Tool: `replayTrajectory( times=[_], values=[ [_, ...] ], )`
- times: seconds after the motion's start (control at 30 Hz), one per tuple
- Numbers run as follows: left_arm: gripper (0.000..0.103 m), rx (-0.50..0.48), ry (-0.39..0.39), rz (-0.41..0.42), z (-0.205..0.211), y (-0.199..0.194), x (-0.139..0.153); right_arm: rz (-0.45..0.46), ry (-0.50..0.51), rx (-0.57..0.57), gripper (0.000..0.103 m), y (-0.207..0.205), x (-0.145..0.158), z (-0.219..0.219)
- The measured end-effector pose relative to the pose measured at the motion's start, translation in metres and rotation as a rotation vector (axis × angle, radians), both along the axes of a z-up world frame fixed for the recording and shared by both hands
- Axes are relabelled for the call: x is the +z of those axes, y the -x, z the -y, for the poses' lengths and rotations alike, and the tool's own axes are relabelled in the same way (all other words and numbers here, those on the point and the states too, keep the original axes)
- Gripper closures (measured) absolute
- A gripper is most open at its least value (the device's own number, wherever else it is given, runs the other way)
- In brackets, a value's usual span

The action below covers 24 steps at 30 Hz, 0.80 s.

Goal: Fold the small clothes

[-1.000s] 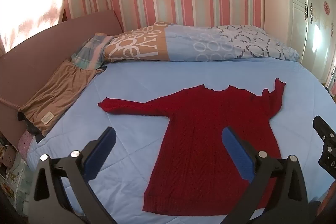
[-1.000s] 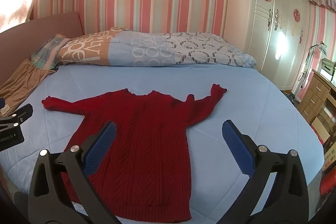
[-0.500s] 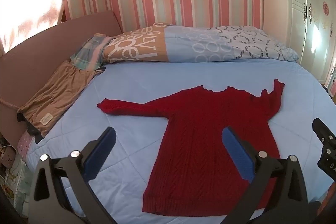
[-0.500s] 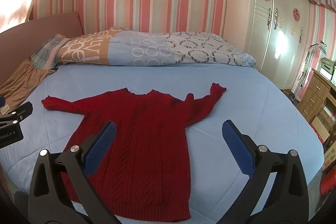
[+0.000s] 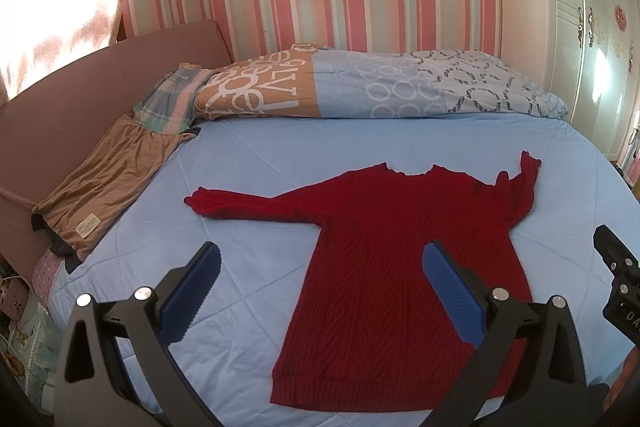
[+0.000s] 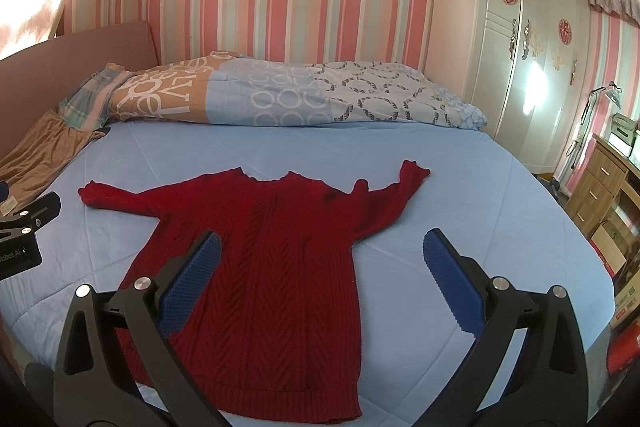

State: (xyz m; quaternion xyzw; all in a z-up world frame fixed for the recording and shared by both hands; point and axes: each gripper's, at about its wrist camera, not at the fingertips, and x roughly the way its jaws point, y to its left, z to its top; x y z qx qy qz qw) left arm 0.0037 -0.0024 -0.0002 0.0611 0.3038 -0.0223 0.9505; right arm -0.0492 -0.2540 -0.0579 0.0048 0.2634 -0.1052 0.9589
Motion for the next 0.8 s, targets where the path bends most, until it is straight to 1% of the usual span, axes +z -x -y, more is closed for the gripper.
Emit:
replayTrajectory(
  times=[0.8],
  values=[
    [0.002, -0.001, 0.003, -0.006, 0.0036, 0.0019, 0.0007, -0.003, 0.002, 0.003, 0.003, -0.0030, -0.0040, -0.0041]
  ],
)
